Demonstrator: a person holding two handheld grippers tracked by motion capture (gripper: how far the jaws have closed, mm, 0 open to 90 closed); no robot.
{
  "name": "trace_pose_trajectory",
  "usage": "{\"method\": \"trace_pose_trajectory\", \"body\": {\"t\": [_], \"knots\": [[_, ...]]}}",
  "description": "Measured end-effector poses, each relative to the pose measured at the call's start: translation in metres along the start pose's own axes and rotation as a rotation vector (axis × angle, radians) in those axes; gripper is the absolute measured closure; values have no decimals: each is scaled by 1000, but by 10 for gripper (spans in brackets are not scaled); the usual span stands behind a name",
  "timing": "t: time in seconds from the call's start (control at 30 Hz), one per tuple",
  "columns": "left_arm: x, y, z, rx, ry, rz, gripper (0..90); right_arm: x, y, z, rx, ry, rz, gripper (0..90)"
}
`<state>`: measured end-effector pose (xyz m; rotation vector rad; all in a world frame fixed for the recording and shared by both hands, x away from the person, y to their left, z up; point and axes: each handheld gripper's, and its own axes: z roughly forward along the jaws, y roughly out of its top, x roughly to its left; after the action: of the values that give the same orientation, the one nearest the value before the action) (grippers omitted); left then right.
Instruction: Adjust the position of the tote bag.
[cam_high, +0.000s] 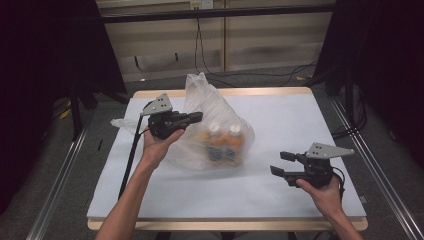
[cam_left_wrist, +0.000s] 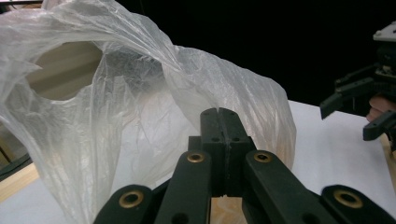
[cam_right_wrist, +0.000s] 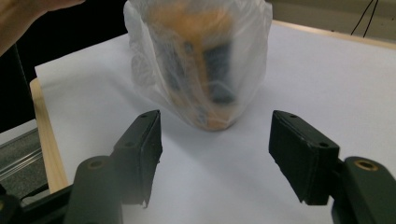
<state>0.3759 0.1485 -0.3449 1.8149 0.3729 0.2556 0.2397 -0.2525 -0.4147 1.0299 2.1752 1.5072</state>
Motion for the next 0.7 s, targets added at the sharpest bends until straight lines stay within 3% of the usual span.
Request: {"method": "trace_pose_trajectory", "body": {"t": [0.4,0.53,0.7], "knots": [[-14,2,4,-4,-43,19,900,-2,35,2,-51,19,-49,383],[-21,4,4,4,-42,47,900,-4,44,3,-63,26,-60,401],[-28,4,7,1,-50,36,900,-3,54,7,-78,36,-64,409]]}}
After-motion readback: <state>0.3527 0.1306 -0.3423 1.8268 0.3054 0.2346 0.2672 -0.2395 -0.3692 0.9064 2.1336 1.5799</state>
